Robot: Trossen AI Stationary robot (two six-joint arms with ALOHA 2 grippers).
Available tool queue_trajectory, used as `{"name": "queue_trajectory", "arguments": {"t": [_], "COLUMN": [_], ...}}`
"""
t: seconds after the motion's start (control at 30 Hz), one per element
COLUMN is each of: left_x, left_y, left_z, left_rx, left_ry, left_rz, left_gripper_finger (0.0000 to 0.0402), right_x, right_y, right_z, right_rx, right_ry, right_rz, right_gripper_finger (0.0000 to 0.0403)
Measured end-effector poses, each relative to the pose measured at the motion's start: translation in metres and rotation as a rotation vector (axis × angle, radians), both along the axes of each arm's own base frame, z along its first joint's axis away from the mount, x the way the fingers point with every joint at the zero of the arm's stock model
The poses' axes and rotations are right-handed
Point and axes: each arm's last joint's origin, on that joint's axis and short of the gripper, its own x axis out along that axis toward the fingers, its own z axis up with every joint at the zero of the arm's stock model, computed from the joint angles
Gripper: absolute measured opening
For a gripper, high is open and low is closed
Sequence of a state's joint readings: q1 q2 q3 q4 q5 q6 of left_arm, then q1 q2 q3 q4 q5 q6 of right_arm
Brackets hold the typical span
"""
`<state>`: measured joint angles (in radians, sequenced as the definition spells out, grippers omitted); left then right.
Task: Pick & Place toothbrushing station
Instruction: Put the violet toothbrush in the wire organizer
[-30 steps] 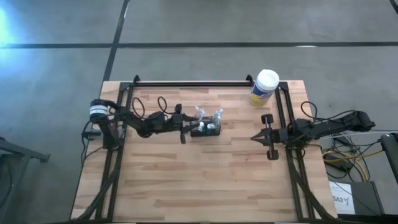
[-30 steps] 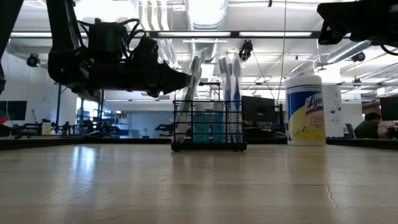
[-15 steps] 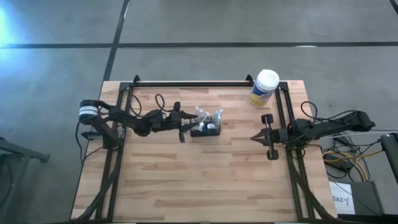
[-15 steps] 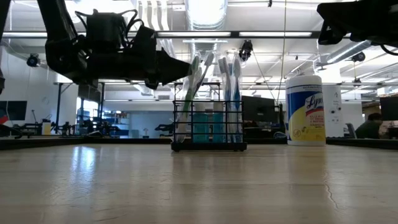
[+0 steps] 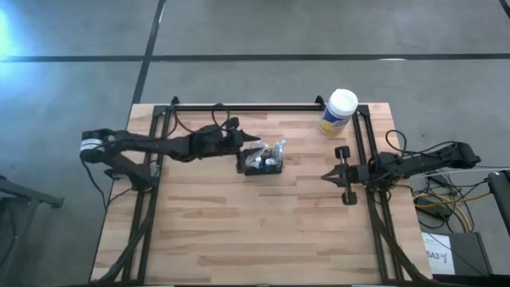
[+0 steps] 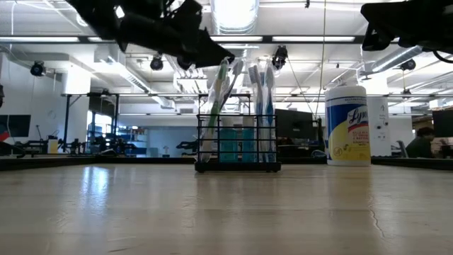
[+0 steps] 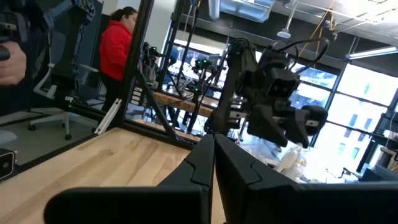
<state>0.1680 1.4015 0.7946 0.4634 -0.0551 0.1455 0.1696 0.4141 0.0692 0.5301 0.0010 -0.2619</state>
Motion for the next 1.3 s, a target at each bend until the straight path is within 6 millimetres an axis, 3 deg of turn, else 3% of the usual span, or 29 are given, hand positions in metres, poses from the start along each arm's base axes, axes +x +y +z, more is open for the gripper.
{"name": "queue_trajectory", "arguments": {"t": [0.2, 0.4, 0.9, 1.07, 1.3], "left_x": [0.008, 0.012, 0.012, 0.012, 0.012], "left_y": [0.002, 0.002, 0.005, 0.006, 0.006], "left_z": [0.016, 0.017, 0.017, 0.017, 0.017], "left_rx": [-0.021, -0.016, 0.02, 0.042, 0.043], "left_ry": [0.075, 0.096, 0.106, 0.11, 0.105], "left_rz": [0.002, -0.015, -0.014, -0.026, -0.051], "left_gripper_finger": [0.0181, 0.02, 0.0199, 0.0173, 0.0089], "right_x": [0.0, 0.0, 0.0, 0.0, 0.0], "right_y": [0.0, 0.0, 0.0, 0.0, 0.0], "right_z": [0.0, 0.0, 0.0, 0.0, 0.0], "right_rx": [0.0, 0.0, -0.004, -0.004, -0.003], "right_ry": [0.001, 0.001, 0.001, 0.001, -0.001], "right_rz": [0.0, 0.0, -0.001, -0.001, 0.0], "right_gripper_finger": [0.0008, 0.0008, 0.0008, 0.0008, 0.0008]}}
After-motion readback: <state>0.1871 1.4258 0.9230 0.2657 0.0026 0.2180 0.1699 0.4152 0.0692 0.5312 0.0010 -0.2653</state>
